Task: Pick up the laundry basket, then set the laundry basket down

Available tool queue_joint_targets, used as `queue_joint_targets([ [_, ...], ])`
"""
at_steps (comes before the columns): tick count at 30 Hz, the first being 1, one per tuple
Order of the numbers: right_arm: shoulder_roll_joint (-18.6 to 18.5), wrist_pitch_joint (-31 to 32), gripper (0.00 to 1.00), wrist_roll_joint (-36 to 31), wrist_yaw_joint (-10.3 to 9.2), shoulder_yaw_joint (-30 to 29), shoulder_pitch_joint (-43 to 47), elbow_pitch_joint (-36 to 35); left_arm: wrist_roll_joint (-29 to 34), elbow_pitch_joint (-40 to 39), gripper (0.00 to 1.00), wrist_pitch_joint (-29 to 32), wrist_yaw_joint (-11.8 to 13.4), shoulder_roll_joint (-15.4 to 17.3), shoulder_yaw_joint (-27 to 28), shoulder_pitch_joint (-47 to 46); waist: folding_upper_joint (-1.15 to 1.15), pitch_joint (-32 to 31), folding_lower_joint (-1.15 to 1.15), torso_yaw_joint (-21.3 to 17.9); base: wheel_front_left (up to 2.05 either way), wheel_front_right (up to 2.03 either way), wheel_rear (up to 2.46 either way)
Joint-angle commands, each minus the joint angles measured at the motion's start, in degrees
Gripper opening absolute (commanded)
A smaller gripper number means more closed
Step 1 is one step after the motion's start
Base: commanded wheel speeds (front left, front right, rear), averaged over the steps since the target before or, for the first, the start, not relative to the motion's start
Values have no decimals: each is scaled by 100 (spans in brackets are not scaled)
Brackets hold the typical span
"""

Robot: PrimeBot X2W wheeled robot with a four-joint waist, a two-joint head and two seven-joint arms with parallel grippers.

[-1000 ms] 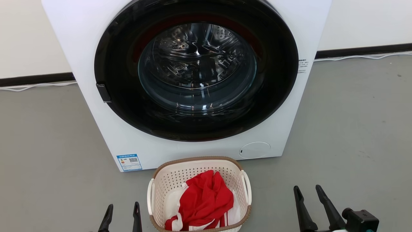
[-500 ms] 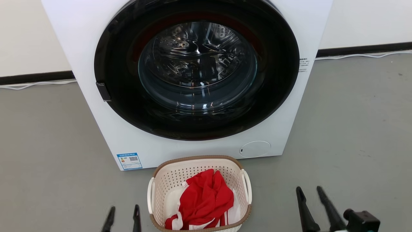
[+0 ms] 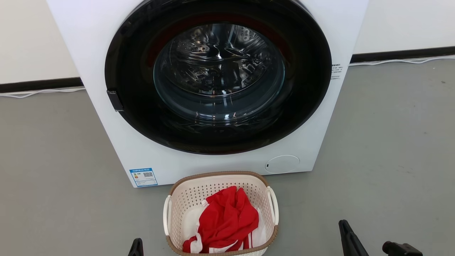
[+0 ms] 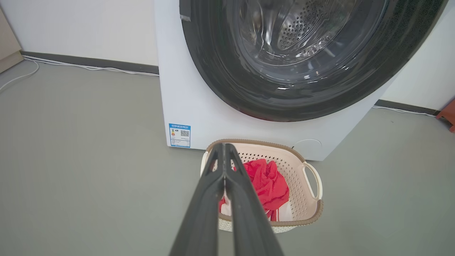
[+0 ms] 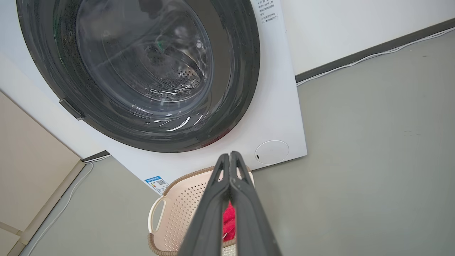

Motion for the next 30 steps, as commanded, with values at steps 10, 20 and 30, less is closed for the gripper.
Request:
queue_joint_targets([
  [10,-57,179,0,691,7,-81,-261,-185,-775,-48,0,151,-162,71,108,-306,0,13,-1,18,0,0,0],
  [20,-77,326,0,1322,10,-135,-351,-215,-1463,9,0,295,-272,94,176,-460,0,22,-1,37,0,0,0],
  [30,-94,494,0,2011,14,-201,-449,-250,-2215,48,0,461,-391,113,261,-621,0,34,-1,57,0,0,0],
])
